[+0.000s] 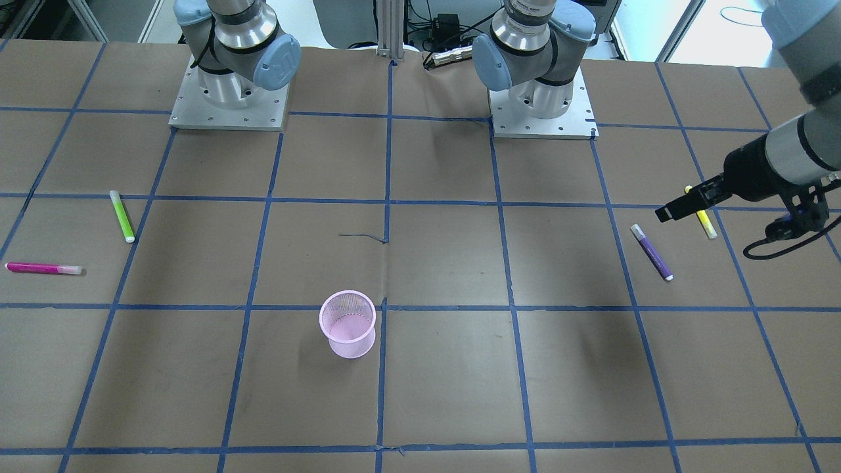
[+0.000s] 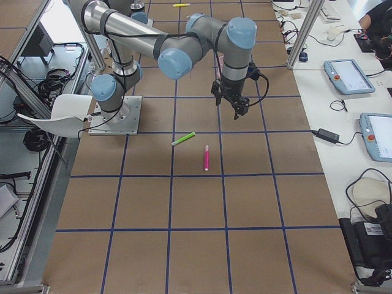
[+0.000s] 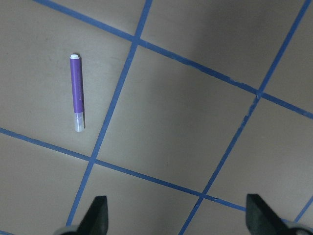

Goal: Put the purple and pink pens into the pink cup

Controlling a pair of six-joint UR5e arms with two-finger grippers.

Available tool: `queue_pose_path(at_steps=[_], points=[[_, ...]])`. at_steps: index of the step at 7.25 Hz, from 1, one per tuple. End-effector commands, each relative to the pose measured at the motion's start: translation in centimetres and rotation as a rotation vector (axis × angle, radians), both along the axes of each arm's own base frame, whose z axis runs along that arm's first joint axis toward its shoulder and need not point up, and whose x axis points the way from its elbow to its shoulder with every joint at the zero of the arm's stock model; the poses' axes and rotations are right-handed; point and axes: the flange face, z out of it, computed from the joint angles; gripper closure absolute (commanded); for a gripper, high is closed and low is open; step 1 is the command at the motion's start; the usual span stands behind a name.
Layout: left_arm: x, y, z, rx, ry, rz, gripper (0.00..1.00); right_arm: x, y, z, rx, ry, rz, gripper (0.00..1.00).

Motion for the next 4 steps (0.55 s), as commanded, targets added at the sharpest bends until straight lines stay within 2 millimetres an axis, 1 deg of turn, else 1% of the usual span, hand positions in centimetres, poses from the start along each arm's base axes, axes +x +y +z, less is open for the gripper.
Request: queue_pose_path(at_steps=[1, 2, 3, 4], points=[[5.1, -1.4, -7.5, 0.097, 0.027, 0.043, 0.0, -9.4, 1.3, -5.6, -0.1, -0.12, 0.244, 0.02], [6.6, -1.7, -10.3, 0.127, 0.025, 0.044, 0.0, -12.4, 1.6, -8.8, -0.147, -0.203, 0.304, 0.02], [7.2, -2.0, -12.4, 0.132, 0.035, 0.008, 0.0, -15.2, 2.2, -12.6, -0.167, -0.291, 0.294, 0.05], [8.5, -2.3, -14.3, 0.145, 0.011, -0.021, 0.0, -17.6, 3.1, -16.0, -0.192, -0.345, 0.362, 0.07]])
